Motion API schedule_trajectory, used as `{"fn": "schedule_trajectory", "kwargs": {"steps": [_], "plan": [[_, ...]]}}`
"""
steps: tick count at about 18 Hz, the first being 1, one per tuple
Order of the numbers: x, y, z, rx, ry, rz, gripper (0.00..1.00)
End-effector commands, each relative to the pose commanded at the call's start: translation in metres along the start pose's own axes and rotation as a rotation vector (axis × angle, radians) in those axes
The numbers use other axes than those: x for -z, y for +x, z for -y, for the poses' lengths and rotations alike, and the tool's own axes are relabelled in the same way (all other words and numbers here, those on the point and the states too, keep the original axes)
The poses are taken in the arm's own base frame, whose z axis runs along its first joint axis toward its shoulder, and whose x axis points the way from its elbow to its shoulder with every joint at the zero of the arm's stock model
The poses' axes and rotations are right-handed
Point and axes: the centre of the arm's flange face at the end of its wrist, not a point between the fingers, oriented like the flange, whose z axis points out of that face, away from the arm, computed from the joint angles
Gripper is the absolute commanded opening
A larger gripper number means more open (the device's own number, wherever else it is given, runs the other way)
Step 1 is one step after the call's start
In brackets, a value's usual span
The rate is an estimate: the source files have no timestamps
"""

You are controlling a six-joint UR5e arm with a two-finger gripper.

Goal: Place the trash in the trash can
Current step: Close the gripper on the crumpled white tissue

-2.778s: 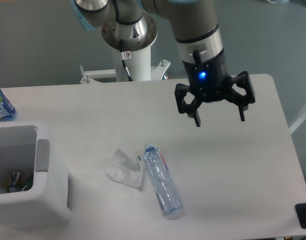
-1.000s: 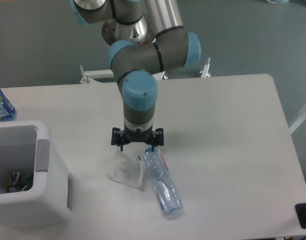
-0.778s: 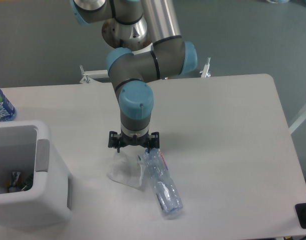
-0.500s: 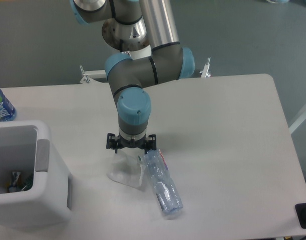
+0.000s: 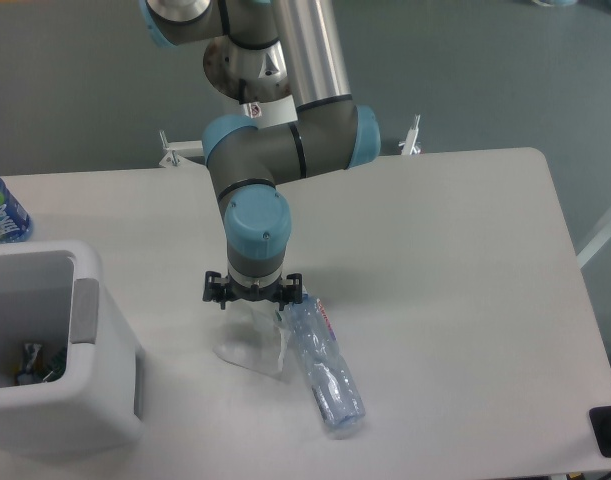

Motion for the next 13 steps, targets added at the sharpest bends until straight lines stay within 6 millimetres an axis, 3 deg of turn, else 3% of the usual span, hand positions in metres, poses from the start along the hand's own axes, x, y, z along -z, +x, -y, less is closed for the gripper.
{"fn": "schedule_trajectory", "kwargs": {"steps": [5, 10, 13], "plan": [[0.0007, -0.0004, 0.0004, 0.008, 0.001, 0.003, 0.33], [0.0013, 0.0005, 0.0001, 0.008, 0.001, -0.004, 0.14], [0.0027, 0.0008, 0.0013, 0.006, 0.007, -0.008, 0.08]]}}
